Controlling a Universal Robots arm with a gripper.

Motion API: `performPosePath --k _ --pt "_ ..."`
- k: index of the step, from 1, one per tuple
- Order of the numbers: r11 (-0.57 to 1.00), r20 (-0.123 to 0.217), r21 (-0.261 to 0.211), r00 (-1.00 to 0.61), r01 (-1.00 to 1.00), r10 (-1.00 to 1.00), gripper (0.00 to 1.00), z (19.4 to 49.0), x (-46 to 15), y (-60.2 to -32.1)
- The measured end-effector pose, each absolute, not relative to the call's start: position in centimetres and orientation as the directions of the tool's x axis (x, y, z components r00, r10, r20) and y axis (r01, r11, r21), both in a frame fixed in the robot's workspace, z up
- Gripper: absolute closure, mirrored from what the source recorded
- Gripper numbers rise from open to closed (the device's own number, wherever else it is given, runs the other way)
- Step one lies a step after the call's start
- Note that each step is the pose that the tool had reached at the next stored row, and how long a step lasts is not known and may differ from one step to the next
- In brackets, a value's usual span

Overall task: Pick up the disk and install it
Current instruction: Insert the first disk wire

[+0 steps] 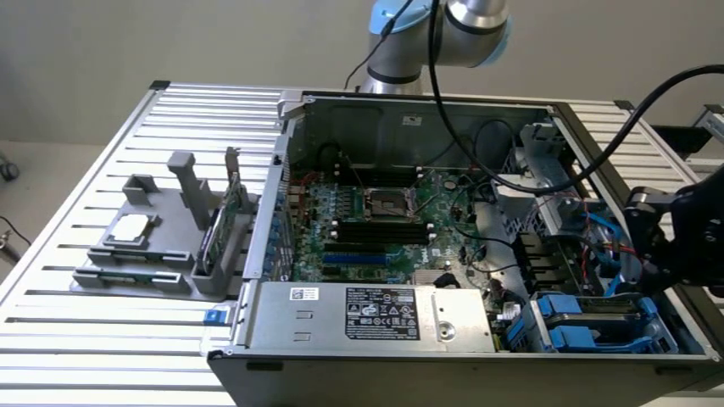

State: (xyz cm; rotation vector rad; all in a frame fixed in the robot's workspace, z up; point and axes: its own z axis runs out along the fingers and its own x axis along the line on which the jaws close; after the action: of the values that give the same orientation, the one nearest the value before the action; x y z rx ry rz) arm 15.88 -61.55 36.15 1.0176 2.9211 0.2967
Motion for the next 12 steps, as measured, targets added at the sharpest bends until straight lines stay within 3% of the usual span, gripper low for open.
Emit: performPosePath --k 12 --pt "0.694 0.046 0.191 -0.713 0.694 0.7 0.89 35.29 15.86 -61.55"
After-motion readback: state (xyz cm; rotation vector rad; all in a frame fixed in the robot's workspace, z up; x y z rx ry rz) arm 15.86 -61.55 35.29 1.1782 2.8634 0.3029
